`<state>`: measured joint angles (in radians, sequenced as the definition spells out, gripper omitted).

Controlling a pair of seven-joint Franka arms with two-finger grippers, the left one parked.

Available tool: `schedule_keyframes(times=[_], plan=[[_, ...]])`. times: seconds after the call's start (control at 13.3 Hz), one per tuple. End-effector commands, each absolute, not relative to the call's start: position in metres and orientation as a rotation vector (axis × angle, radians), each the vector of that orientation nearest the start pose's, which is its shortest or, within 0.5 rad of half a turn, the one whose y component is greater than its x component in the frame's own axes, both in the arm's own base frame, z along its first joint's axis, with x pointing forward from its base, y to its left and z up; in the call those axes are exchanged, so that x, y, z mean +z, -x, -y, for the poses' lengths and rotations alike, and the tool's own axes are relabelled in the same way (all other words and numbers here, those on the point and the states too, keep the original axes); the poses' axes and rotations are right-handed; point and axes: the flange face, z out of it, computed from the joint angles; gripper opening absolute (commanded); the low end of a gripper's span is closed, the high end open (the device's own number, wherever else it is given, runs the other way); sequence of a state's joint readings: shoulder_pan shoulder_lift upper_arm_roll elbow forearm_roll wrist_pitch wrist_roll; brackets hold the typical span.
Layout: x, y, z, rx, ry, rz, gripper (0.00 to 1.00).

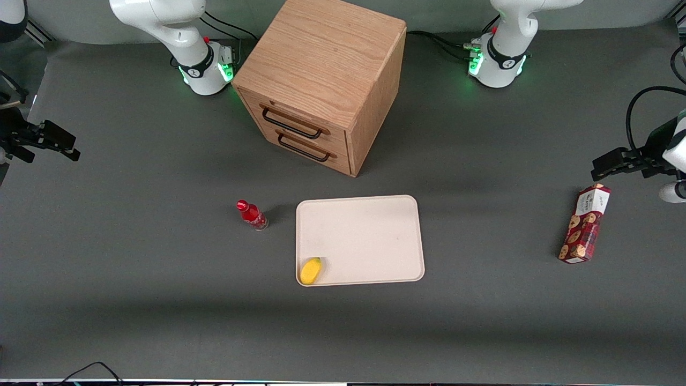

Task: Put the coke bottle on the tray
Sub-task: 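Reach the right gripper down to the red Coca-Cola bottle beside the tray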

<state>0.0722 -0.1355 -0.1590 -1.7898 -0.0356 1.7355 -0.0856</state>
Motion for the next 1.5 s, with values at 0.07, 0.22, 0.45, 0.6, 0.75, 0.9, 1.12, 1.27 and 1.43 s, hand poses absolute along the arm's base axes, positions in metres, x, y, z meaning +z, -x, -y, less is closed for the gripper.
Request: schedule_keyframes(times=[0.07, 0.22, 0.45, 0.6, 0.75, 0.9, 1.12, 1.27, 1.43], plan=[[0.609, -0.525, 0.048, -0.11, 3.098, -0.004, 1.0], [0.605, -0.54, 0.046, -0.104, 3.077, -0.079, 1.0], [0.584, -0.583, -0.006, -0.061, 3.008, -0.067, 1.0], [0.552, -0.611, -0.078, 0.006, 3.012, -0.077, 1.0], [0.512, -0.621, -0.157, 0.021, 3.115, -0.069, 1.0], [0.466, -0.62, -0.214, 0.023, 3.18, -0.022, 1.0], [0.382, -0.605, -0.261, 0.027, 3.134, 0.022, 1.0], [0.352, -0.59, -0.262, 0.09, 3.15, 0.005, 1.0], [0.339, -0.583, -0.258, 0.133, 3.161, 0.005, 1.0]])
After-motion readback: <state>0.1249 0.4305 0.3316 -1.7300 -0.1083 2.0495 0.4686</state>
